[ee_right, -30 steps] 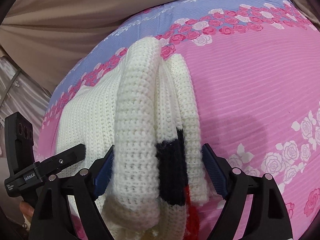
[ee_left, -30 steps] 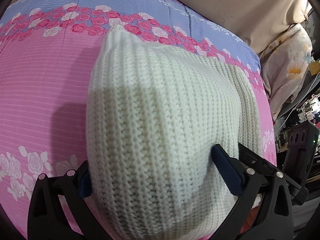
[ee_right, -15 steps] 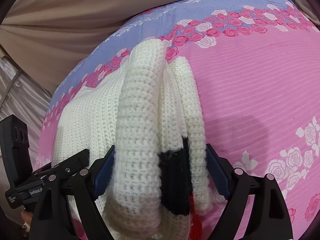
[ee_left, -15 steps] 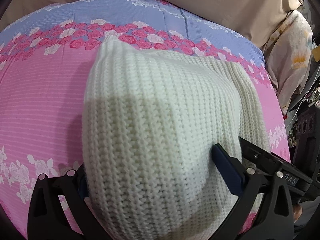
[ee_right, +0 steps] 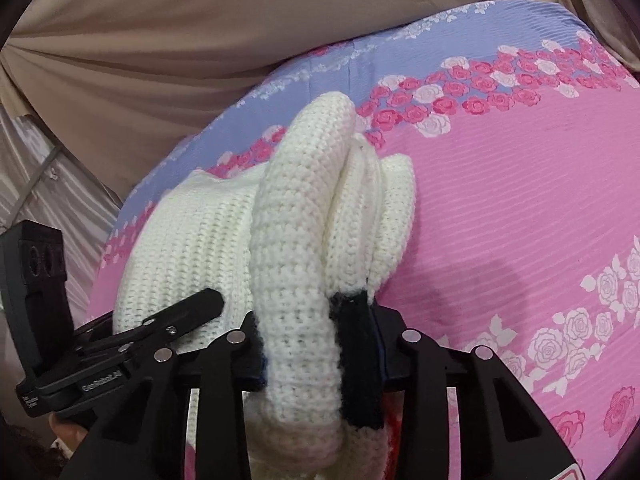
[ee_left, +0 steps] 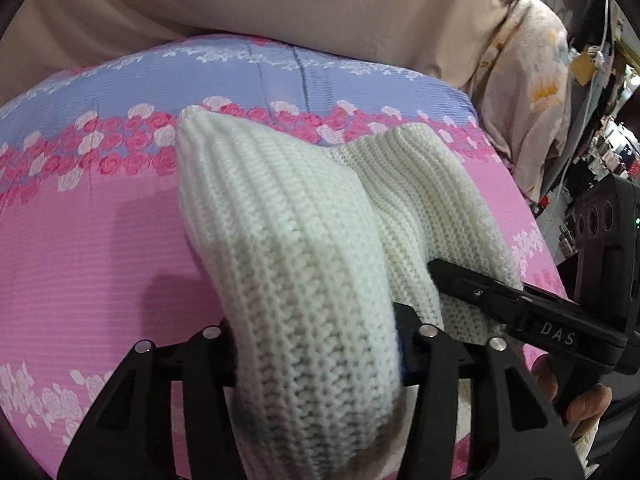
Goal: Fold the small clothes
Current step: 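Grasp the folded sweater with both grippers and lift it, then fold the lifted sweater over onto itself and lower it with both grippers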
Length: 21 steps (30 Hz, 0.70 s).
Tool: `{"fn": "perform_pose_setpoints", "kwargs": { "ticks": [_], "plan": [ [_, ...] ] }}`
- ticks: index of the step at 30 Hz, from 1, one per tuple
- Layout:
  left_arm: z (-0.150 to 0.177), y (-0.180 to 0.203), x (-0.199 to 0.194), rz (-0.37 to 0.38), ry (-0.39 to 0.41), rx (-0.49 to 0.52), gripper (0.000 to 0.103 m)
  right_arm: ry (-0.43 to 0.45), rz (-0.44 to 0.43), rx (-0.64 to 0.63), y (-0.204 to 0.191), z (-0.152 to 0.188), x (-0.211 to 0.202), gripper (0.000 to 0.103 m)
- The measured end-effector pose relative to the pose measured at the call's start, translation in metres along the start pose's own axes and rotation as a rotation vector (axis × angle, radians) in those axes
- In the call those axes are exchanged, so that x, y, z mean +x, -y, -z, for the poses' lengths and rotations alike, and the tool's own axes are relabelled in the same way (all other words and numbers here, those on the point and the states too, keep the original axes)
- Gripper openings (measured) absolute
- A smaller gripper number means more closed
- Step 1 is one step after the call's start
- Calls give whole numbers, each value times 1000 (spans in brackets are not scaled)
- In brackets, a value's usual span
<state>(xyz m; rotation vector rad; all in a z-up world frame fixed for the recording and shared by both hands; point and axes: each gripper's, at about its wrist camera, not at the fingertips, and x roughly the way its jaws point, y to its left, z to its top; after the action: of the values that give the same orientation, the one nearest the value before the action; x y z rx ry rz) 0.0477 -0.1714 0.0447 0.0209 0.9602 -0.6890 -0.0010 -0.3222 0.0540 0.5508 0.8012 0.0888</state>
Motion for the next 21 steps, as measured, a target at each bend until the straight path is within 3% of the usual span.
{"fn": "perform_pose_setpoints", "kwargs": {
  "ticks": [4, 8, 13, 17, 21],
  "plan": [
    [-17, 13, -34, 104, 75, 54, 46, 160, 33, -73, -31, -7, -55, 35],
    [-39, 33, -106, 156, 269, 177, 46, 377, -6, -166, -72, -15, -121, 36],
    [-59, 38, -204, 174, 541, 303, 47, 620, -147, -259, -130, -34, -172, 38],
    [-70, 16, -259, 151, 695, 344, 49, 683, -255, -302, -167, -58, -171, 41],
    [-88, -27, -266, 95, 692, 277, 51, 623, -313, -313, -195, -90, -123, 43]
  ]
}}
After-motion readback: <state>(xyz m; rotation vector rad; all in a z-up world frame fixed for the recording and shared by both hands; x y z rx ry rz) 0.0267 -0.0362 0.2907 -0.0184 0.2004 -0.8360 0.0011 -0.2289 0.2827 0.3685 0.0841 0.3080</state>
